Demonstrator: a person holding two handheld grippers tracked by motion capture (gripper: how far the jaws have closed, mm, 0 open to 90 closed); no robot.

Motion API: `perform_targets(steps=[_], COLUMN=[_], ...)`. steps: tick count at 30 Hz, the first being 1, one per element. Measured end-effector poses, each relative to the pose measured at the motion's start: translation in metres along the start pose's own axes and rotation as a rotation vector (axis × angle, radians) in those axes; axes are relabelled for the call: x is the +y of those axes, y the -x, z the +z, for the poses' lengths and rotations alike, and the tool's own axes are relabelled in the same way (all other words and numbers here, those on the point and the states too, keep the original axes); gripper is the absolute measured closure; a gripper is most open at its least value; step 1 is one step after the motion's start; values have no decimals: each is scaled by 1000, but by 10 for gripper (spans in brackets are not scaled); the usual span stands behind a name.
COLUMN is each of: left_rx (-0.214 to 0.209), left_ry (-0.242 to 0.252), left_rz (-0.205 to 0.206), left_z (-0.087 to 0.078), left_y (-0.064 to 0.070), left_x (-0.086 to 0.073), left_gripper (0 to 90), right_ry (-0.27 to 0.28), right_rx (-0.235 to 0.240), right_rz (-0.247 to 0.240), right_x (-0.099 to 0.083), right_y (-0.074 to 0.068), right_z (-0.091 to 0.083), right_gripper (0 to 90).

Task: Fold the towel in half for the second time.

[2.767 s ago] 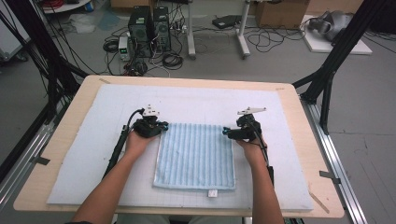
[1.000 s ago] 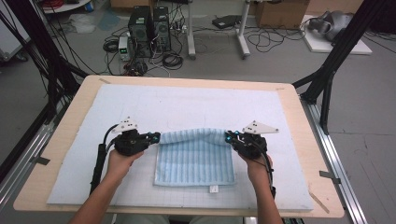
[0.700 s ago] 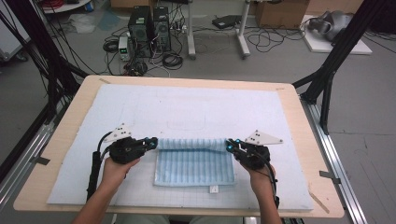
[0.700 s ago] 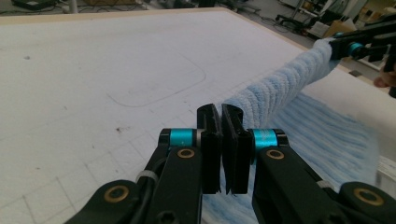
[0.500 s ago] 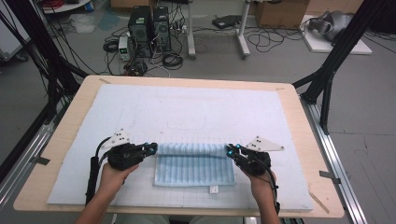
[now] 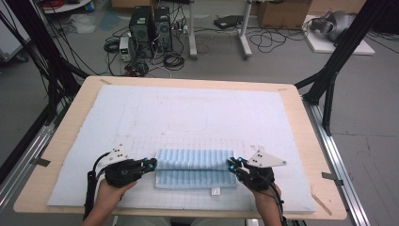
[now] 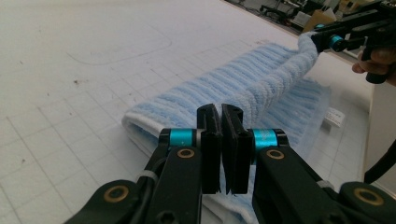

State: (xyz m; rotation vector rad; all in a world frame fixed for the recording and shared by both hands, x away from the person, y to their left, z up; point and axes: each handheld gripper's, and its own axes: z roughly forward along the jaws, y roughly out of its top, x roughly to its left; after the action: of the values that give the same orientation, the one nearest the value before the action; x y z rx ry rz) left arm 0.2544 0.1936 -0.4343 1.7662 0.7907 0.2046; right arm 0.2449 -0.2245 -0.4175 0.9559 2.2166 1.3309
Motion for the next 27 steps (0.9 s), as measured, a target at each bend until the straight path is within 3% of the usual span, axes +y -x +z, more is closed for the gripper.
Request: perform_targets(steps=[8,13,22,24,27], left_rx=[-18,-23,-92,-102,-77], left_ry=[-24,-37,-69,-71,-36], left_rz=[-8,-1,0,-10,-36], left_z=[-2,0,-2,-3,-4], left_y=[3,6,6,6,3], left_x=[-9,-12,-18,-18,-15], left_gripper=[857,854,831,740,582], right_ry=[-38,-56,-63,-65,-42], right_rx=[6,16,6,5,9], right_rz=[-16,4,2,4,20], right_x=[-7,-19,-27,-28,-30], right_y=[-6,-6,-6,-6,-4], right_z=[-5,-4,-9,-11,-18], right_gripper=[809,808,769,749,702])
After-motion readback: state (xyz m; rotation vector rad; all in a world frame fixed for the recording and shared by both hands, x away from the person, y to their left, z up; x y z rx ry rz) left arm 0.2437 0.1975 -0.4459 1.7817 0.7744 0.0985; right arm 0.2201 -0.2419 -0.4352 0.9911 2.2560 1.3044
